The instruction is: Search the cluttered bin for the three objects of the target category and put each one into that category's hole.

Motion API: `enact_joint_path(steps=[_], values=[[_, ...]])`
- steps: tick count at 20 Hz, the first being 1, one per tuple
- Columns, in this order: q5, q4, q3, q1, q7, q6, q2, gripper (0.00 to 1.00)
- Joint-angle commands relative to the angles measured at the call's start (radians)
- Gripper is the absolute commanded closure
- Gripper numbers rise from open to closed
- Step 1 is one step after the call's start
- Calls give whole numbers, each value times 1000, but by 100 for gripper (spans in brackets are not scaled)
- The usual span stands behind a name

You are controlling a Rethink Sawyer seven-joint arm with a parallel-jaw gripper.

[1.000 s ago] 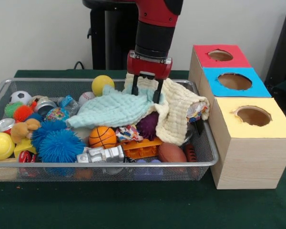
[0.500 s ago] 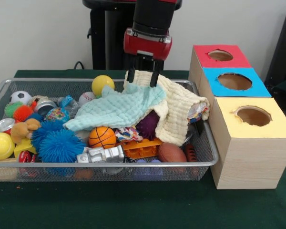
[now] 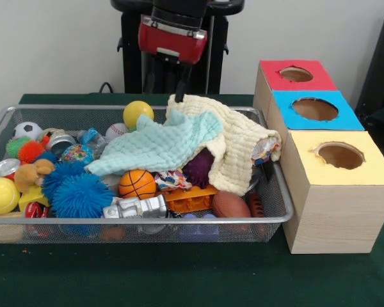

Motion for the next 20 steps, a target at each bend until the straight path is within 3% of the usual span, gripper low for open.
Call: enact_joint_path(steps=[1, 12, 20], values=[[-148, -69, 20, -116, -85, 100, 39, 0], [-337, -99, 23, -210, -43, 49, 143, 0], [-423, -106, -1, -226, 53, -88, 261, 0]])
